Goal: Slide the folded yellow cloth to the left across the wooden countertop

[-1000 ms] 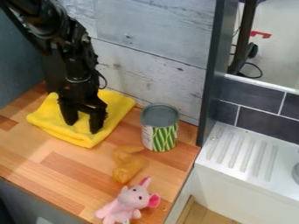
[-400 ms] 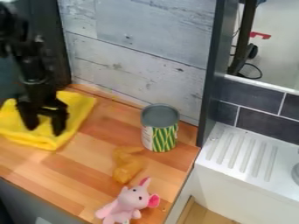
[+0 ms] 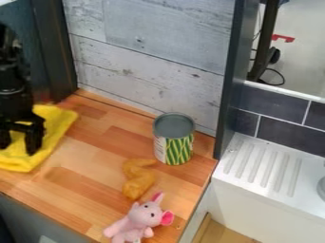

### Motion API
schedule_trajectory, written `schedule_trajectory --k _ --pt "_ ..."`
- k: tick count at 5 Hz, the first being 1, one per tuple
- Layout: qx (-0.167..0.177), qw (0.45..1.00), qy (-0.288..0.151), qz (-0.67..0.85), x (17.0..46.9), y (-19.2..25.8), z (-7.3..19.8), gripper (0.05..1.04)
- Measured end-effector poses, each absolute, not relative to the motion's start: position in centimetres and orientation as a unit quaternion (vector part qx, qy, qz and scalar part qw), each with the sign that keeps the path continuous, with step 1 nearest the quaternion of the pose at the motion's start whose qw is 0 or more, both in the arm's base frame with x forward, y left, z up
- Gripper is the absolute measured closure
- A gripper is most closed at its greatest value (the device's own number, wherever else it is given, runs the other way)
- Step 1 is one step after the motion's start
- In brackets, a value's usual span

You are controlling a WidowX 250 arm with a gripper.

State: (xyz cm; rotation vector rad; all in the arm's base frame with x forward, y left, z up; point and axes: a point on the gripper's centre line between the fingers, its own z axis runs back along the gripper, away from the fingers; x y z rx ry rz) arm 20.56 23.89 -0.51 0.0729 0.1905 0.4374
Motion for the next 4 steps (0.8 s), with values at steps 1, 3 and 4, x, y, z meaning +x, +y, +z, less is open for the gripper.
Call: schedule_trajectory --k 1,3,4 --pt "0.027 0.974 0.1 0.201 20.3 23.5 -0.5 0.079" --pt "-0.019 0.985 0.065 0.156 19.4 20.9 -0.1 0.079" --pt "-0.012 0.99 0.046 0.133 20.0 19.0 1.7 0.081"
